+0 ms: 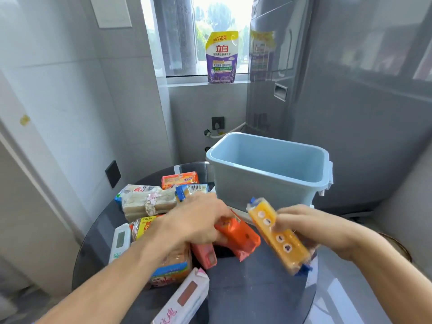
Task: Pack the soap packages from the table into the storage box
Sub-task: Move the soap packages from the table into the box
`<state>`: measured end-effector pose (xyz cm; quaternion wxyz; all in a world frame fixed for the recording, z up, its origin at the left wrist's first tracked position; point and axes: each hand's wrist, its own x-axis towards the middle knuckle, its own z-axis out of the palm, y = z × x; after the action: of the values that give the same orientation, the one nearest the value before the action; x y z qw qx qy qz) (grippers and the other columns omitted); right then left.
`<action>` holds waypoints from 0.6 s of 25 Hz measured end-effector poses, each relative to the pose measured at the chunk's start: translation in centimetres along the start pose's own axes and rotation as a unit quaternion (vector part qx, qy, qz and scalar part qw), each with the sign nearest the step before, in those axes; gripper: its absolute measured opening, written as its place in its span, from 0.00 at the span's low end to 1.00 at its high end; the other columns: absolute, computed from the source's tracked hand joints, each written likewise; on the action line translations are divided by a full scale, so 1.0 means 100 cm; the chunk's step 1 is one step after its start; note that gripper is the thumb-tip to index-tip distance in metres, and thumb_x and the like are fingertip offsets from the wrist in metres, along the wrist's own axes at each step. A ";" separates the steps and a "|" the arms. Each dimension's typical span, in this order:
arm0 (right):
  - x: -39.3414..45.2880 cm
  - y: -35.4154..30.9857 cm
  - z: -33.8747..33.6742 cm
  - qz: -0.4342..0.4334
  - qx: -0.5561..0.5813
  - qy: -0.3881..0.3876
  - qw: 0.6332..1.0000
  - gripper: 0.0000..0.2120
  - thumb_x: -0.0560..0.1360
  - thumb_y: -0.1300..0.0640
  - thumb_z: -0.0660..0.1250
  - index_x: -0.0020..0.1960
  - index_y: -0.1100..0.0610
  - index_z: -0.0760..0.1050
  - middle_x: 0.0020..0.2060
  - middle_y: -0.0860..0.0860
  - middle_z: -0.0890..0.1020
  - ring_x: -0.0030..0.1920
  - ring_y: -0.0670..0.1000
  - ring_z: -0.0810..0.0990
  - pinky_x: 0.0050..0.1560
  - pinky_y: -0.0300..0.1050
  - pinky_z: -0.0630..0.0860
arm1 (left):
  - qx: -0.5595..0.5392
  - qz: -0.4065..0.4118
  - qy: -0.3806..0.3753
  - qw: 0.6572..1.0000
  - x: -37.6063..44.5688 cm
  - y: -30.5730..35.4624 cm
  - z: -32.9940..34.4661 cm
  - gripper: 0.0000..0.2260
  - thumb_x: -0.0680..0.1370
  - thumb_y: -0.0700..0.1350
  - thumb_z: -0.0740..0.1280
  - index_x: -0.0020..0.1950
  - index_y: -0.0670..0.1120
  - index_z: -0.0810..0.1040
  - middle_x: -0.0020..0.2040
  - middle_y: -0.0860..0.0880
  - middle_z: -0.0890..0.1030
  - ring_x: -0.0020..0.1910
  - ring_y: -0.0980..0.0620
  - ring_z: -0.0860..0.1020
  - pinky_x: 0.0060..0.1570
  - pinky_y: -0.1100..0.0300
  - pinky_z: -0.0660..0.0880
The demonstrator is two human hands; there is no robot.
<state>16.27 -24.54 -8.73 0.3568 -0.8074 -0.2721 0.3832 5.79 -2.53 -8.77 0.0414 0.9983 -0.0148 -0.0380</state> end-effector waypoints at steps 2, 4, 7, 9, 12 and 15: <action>-0.002 -0.015 -0.013 -0.011 0.119 0.033 0.992 0.11 0.65 0.50 0.69 0.38 0.58 0.81 0.32 0.55 0.85 0.30 0.54 0.84 0.32 0.43 0.79 | -0.194 -0.017 0.067 0.979 -0.007 -0.015 -0.023 0.06 0.71 0.54 0.75 0.41 0.56 0.80 0.39 0.55 0.82 0.41 0.58 0.80 0.42 0.60 0.74; -0.001 -0.024 -0.029 -0.023 0.227 0.050 0.972 0.08 0.71 0.60 0.67 0.38 0.65 0.76 0.21 0.58 0.81 0.19 0.51 0.80 0.23 0.39 0.75 | -0.428 -0.046 0.140 0.892 -0.008 -0.026 -0.045 0.09 0.72 0.54 0.74 0.47 0.51 0.84 0.44 0.52 0.87 0.44 0.53 0.85 0.43 0.59 0.79; 0.015 -0.042 -0.056 -0.088 0.323 0.116 0.935 0.09 0.79 0.57 0.59 0.45 0.60 0.75 0.21 0.55 0.79 0.20 0.48 0.78 0.23 0.36 0.73 | -0.707 -0.097 0.194 0.673 0.021 -0.037 -0.064 0.13 0.75 0.53 0.70 0.51 0.45 0.84 0.46 0.42 0.86 0.42 0.46 0.86 0.36 0.55 0.81; 0.024 -0.054 -0.063 -0.135 0.421 0.127 0.888 0.11 0.68 0.49 0.66 0.43 0.56 0.79 0.33 0.57 0.80 0.31 0.55 0.80 0.31 0.43 0.77 | -0.738 -0.137 0.201 0.629 0.054 -0.044 -0.074 0.14 0.76 0.52 0.68 0.54 0.44 0.83 0.46 0.41 0.86 0.41 0.46 0.85 0.34 0.52 0.81; 0.057 -0.064 -0.081 -0.108 0.423 0.152 0.887 0.16 0.67 0.48 0.65 0.48 0.58 0.78 0.41 0.63 0.74 0.39 0.61 0.77 0.32 0.49 0.78 | -0.652 -0.163 0.203 0.712 0.108 -0.057 -0.089 0.15 0.75 0.51 0.70 0.55 0.42 0.82 0.49 0.39 0.85 0.43 0.44 0.85 0.43 0.43 0.83; 0.103 -0.076 -0.101 -0.026 0.321 0.177 0.930 0.14 0.69 0.46 0.63 0.46 0.56 0.75 0.35 0.58 0.78 0.32 0.56 0.78 0.33 0.45 0.77 | -0.470 -0.191 0.192 0.840 0.155 -0.063 -0.093 0.16 0.68 0.53 0.74 0.45 0.41 0.83 0.43 0.41 0.86 0.39 0.46 0.85 0.42 0.50 0.82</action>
<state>28.94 -16.32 -2.57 0.6490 -0.6974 -0.0882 0.2910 22.10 3.99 -1.21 0.4994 0.8296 0.2038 0.1446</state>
